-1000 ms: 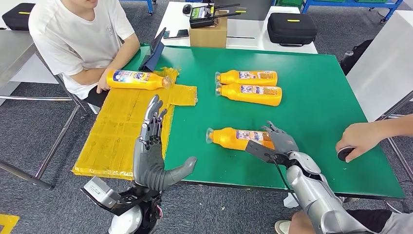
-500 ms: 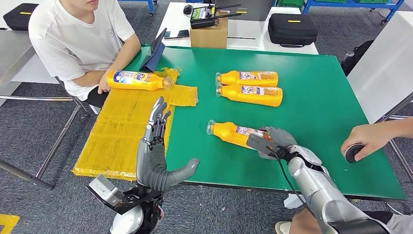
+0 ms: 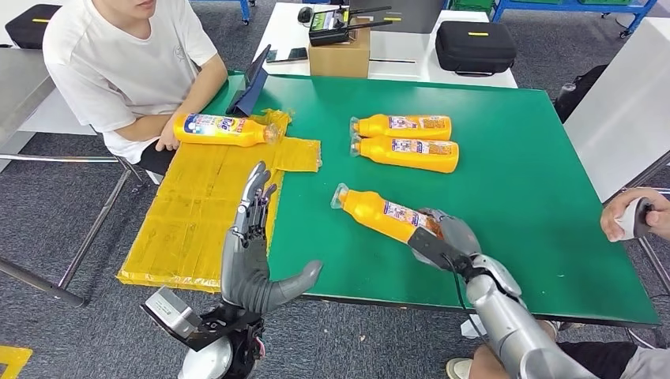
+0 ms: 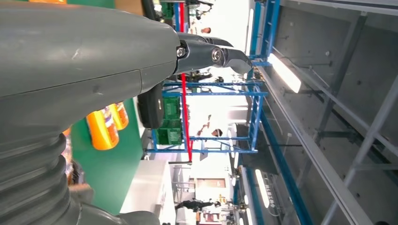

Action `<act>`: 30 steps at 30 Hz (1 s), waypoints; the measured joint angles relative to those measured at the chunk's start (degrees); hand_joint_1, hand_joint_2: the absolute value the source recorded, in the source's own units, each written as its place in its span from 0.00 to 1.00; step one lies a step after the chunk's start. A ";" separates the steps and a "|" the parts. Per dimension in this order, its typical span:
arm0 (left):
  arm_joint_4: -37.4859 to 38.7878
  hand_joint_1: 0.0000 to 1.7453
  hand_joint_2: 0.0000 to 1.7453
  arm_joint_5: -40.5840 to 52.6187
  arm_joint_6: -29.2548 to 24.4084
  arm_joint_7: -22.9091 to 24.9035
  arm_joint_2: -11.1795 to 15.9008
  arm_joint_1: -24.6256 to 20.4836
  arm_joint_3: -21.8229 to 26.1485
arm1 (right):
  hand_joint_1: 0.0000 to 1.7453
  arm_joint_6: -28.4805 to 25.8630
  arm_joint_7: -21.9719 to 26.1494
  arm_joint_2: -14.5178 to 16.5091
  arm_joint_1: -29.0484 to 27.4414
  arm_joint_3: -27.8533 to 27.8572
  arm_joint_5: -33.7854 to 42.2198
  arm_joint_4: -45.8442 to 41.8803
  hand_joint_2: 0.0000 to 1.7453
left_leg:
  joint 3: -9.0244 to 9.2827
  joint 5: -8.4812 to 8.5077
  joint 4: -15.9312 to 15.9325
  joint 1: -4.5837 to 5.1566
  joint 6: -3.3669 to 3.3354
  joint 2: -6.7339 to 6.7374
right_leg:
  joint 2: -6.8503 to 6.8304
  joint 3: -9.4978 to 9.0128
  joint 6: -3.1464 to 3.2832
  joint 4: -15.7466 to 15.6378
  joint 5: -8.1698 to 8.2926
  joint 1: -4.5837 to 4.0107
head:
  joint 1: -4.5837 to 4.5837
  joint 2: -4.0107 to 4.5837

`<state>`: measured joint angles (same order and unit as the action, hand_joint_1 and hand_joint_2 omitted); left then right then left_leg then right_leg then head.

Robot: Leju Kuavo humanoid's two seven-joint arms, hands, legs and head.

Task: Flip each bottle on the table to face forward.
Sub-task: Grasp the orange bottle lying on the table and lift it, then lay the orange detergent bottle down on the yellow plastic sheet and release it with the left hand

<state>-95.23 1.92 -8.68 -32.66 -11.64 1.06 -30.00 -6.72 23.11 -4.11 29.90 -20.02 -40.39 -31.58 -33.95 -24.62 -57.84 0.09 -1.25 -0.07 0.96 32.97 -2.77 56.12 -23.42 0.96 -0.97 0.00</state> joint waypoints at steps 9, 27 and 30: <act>0.91 0.00 1.00 -2.73 2.40 0.50 0.80 5.18 0.40 | 1.00 -11.60 8.12 6.73 -20.16 5.51 17.34 -33.58 1.00 | -1.05 0.06 0.00 -0.10 0.05 -0.28 | -0.32 0.93 0.05 0.05 -0.06 -0.07 | -0.02 0.00; 5.17 0.00 1.00 -14.25 19.25 5.08 4.02 6.01 -2.14 | 1.00 -9.12 15.43 11.88 -26.29 -3.74 17.10 -51.39 1.00 | -1.18 0.06 0.00 -0.05 0.03 -0.25 | -0.32 1.06 0.05 0.02 -0.08 -0.01 | -0.02 0.00; 5.80 0.00 1.00 -14.96 20.39 5.36 4.01 5.43 -2.38 | 1.00 -8.75 15.61 11.89 -26.05 -6.40 16.09 -50.58 1.00 | -1.19 0.06 0.00 -0.04 0.03 -0.27 | -0.33 1.06 0.05 0.02 -0.08 0.00 | -0.01 0.01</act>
<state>-89.43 -13.04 11.70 -27.30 -7.63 6.50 -32.38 -15.47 38.71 7.78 3.84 -26.41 -24.30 -82.16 -35.14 -24.56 -57.83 0.04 -1.22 -0.34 0.64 34.03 -2.72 56.14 -23.50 0.96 -0.98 0.01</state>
